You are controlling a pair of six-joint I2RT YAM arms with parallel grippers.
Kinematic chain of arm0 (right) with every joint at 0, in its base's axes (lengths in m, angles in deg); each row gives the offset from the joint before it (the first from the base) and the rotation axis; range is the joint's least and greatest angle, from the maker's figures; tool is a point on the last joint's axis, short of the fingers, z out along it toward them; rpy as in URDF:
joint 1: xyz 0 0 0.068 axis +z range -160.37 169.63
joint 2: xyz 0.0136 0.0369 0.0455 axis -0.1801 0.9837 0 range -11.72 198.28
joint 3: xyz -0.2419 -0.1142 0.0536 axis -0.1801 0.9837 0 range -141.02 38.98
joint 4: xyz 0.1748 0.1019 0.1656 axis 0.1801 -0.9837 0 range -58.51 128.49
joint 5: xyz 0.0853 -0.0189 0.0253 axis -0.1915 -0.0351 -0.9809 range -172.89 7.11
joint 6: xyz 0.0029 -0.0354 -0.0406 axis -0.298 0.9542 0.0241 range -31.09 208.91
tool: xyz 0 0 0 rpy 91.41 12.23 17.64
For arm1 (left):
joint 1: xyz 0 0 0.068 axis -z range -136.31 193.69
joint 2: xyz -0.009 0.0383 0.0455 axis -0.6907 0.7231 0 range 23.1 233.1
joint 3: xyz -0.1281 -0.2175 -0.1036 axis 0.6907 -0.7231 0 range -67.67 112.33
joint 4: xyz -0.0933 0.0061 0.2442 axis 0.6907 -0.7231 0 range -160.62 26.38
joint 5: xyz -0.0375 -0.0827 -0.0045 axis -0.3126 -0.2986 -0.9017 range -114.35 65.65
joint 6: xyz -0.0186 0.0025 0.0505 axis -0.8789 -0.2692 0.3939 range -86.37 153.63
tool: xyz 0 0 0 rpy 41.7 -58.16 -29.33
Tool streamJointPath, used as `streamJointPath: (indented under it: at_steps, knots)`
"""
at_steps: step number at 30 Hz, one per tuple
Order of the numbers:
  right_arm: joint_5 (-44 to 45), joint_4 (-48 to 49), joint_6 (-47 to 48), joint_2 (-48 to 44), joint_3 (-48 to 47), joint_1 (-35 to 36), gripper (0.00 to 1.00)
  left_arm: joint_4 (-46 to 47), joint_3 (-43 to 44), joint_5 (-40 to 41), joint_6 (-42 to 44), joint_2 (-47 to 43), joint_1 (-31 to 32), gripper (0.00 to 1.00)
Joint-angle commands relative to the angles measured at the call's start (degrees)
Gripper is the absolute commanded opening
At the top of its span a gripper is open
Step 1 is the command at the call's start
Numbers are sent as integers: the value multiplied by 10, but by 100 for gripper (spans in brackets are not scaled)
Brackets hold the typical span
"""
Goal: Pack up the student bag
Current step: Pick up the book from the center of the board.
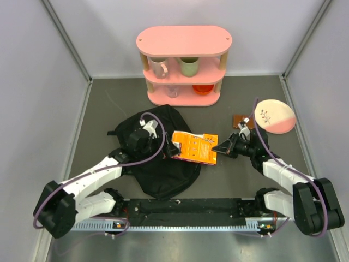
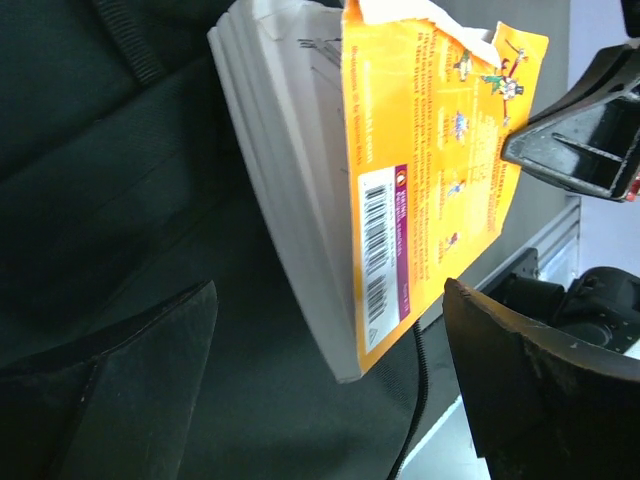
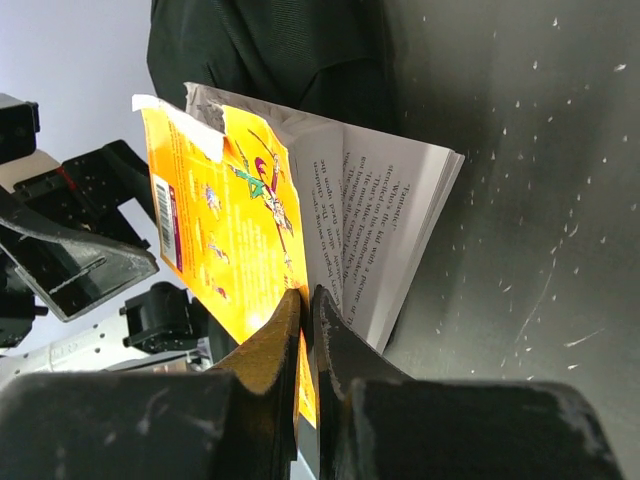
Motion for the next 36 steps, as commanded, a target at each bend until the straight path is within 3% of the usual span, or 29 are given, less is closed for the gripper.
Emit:
streamJointPath:
  at_steps: [1,6,10,13,14,16,17,18,19,23,24,26,29,36]
  knots:
    - [-16,24,23,8,-22,2,0,117,-5,-63,-20,45,1,98]
    - [-22,21,37,17,-24,2,0,217,-13,-84,-56,89,0,98]
    - [-34,22,47,22,-24,2,0,230,15,-83,-56,127,0,96]
    - [-41,21,54,30,-29,3,0,244,30,-92,-56,155,0,77]
    - [-41,22,57,32,-29,3,0,246,34,-94,-56,160,0,62]
    - [-42,23,57,32,-29,3,2,241,44,-95,-52,173,0,41]
    - [-40,22,58,32,-29,3,8,237,45,-95,-49,174,0,29]
    - [-37,14,60,27,-29,2,13,231,47,-94,-47,172,0,9]
    - [-18,-1,64,22,-35,3,20,224,48,-89,-39,167,0,0]
    - [76,-79,71,-49,-22,2,80,178,39,-47,-20,113,-1,0]
    - [86,-79,67,-66,-14,2,86,178,35,-42,-17,82,-2,0]
    - [77,-56,38,-110,11,2,94,179,23,-37,-12,53,-1,0]
    - [37,-4,-11,-134,38,3,97,193,8,-47,-10,0,-1,0]
    - [-23,125,-92,-133,62,3,98,246,6,-119,-8,-14,-2,0]
